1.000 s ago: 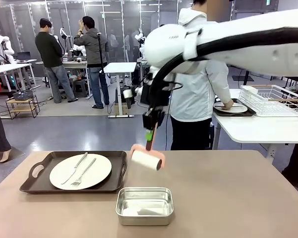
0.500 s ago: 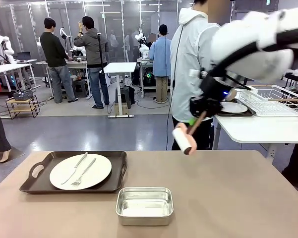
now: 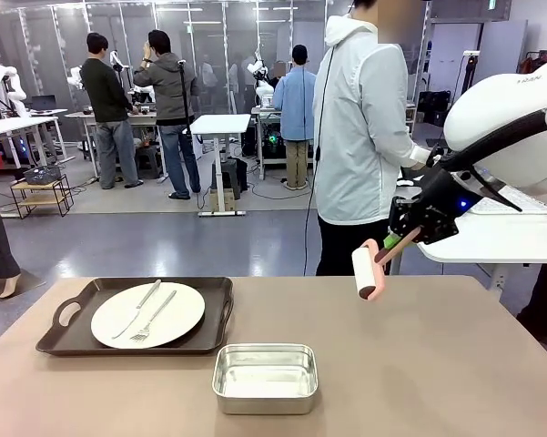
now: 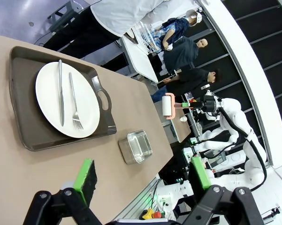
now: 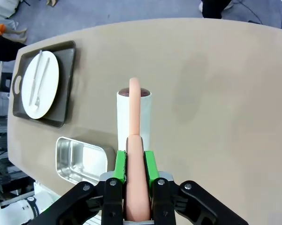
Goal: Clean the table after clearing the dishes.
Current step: When the left (or right) Handle tray is removed, use the left hand (or right hand) to clean the left (or right) side of the table with the Lint Roller.
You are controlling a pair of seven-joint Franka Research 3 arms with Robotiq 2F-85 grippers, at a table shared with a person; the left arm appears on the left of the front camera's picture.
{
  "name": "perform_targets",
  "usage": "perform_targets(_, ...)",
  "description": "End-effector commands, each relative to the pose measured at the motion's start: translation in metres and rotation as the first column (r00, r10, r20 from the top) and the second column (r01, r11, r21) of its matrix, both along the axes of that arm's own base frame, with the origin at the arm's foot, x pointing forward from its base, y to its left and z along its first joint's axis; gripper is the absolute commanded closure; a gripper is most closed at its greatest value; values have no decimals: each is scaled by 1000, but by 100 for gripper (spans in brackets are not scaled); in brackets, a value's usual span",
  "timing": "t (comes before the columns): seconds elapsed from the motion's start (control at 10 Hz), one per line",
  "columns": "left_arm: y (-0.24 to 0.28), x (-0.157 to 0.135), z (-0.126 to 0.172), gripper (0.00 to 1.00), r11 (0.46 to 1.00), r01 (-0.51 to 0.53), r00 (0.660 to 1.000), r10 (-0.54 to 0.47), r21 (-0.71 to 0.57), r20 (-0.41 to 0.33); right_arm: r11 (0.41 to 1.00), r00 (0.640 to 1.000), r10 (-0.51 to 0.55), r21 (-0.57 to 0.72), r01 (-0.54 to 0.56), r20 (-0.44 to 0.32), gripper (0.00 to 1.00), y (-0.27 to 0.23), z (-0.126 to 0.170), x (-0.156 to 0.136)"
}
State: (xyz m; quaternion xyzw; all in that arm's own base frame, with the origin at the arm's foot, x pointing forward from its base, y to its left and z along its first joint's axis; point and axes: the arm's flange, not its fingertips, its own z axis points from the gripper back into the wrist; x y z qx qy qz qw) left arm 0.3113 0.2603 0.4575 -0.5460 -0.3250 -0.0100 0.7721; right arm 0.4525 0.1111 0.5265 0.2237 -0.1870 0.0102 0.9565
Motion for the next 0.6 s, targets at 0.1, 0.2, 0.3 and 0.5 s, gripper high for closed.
perform_targets(0.1, 2, -2, 2, 0, 1000, -3, 1000, 3, -5, 10, 999, 1000, 0, -34, 1, 13, 96, 3, 6, 0)
perform_targets(0.2, 2, -2, 2, 0, 1000, -3, 1000, 3, -5, 10, 999, 1000, 0, -34, 1, 13, 96, 3, 6, 0)
perform_targets(0.3, 2, -2, 2, 0, 1000, -3, 1000, 3, -5, 10, 999, 1000, 0, -34, 1, 13, 96, 3, 6, 0)
perform_targets(0.5, 2, -2, 2, 0, 1000, -3, 1000, 3, -5, 10, 999, 1000, 0, -34, 1, 13, 96, 3, 6, 0)
